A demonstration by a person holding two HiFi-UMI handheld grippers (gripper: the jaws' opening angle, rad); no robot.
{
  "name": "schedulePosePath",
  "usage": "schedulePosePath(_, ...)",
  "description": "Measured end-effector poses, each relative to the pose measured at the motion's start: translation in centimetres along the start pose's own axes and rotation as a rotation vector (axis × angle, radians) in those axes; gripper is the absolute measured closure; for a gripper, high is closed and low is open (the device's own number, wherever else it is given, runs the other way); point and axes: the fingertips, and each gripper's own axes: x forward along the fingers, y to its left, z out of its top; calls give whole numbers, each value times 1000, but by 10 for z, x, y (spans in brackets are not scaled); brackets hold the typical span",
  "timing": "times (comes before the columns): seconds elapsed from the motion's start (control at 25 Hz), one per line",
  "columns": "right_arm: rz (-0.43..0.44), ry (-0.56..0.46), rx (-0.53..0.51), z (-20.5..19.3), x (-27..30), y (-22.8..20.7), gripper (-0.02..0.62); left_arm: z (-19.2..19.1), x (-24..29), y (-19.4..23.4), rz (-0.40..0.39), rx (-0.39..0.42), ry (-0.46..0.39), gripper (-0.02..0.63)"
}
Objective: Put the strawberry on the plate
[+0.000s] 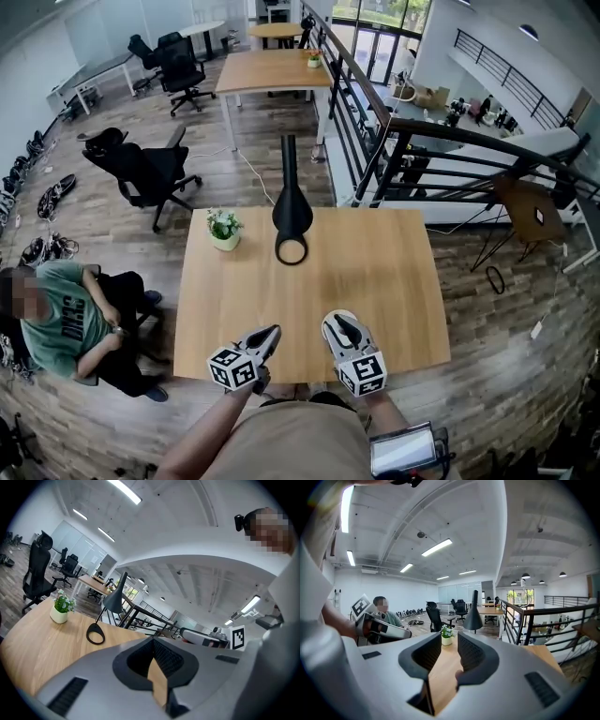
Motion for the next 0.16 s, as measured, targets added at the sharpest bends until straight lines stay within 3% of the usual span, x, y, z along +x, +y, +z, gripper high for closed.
schedulePosePath(0.16,46,16,109,-1,-3,38,477,-3,-30,-5,-19,-56,-8,603)
